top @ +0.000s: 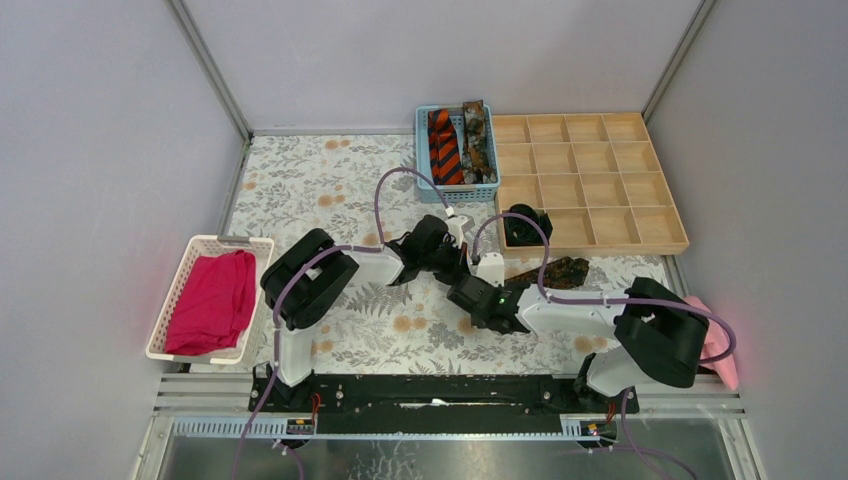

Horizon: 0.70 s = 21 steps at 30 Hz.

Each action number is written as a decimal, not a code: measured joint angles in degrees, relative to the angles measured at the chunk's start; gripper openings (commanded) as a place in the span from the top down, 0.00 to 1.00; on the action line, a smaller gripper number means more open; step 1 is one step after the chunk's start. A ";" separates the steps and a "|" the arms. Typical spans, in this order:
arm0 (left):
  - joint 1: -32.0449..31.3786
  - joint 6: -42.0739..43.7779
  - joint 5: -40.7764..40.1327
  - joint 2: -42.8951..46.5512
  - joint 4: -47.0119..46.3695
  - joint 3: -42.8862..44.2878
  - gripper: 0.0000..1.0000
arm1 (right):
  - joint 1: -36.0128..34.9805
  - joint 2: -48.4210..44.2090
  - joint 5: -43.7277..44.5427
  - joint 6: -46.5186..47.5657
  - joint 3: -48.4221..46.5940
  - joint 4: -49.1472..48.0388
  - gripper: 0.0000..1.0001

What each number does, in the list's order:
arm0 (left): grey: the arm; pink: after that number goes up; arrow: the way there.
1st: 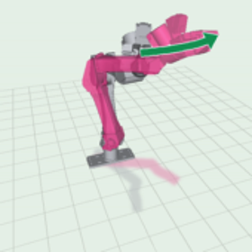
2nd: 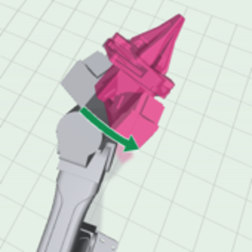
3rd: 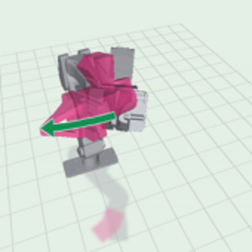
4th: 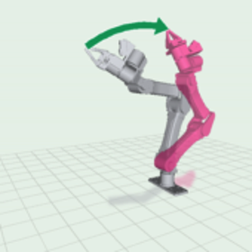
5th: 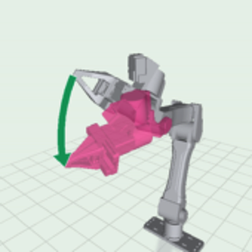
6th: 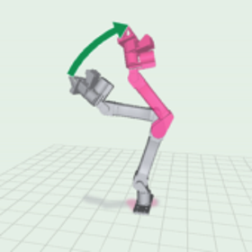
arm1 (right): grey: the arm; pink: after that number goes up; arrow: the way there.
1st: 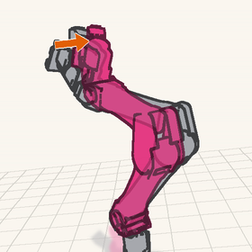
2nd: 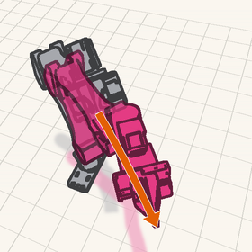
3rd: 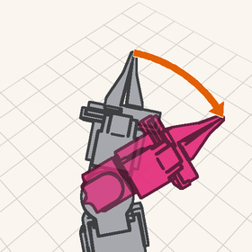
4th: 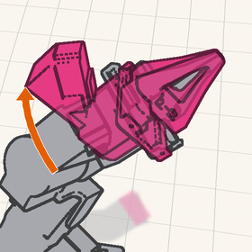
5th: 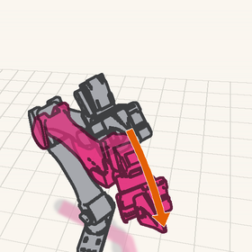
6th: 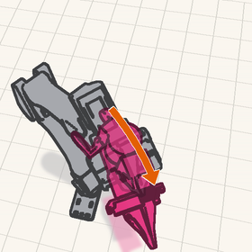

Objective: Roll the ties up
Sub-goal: Roll the tie at the center of the board.

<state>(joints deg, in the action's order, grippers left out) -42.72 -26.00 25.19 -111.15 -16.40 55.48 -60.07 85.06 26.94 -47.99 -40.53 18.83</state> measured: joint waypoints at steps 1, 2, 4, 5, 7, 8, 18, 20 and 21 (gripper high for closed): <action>0.00 -0.02 0.26 0.13 0.00 -0.17 1.00 | 0.00 0.79 0.33 0.15 -0.61 -0.52 1.00; 0.00 -0.02 0.44 0.15 0.02 -0.26 1.00 | -0.02 1.49 0.63 0.24 -1.14 -0.92 1.00; -0.02 -0.04 0.85 0.17 0.00 -0.31 1.00 | -0.02 2.80 1.11 0.44 -2.19 -1.36 1.00; 0.00 -0.07 1.18 0.17 0.00 -0.35 1.00 | -0.02 3.58 1.55 0.48 -2.93 -1.38 1.00; 0.02 -0.09 1.62 0.17 -0.02 -0.37 1.00 | -0.11 4.81 2.23 0.61 -4.07 -1.29 1.00; 0.02 -0.09 1.86 0.17 -0.07 -0.44 1.00 | -0.15 5.20 2.58 0.63 -4.44 -1.16 1.00; 0.42 0.66 2.36 -0.81 1.11 1.40 1.00 | -1.64 5.57 4.31 0.04 -5.27 1.11 1.00; 0.70 1.11 1.62 -1.29 3.32 3.32 0.98 | -2.84 4.87 4.57 -0.68 -5.25 3.76 1.00; 0.79 1.38 1.03 -1.53 4.33 4.52 0.96 | -3.61 4.09 4.76 -1.22 -5.22 5.70 1.00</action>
<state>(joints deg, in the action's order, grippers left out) -41.93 -24.62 26.22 -112.68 -12.08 60.01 -63.68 89.14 31.70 -49.21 -45.76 24.53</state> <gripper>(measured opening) 0.007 0.009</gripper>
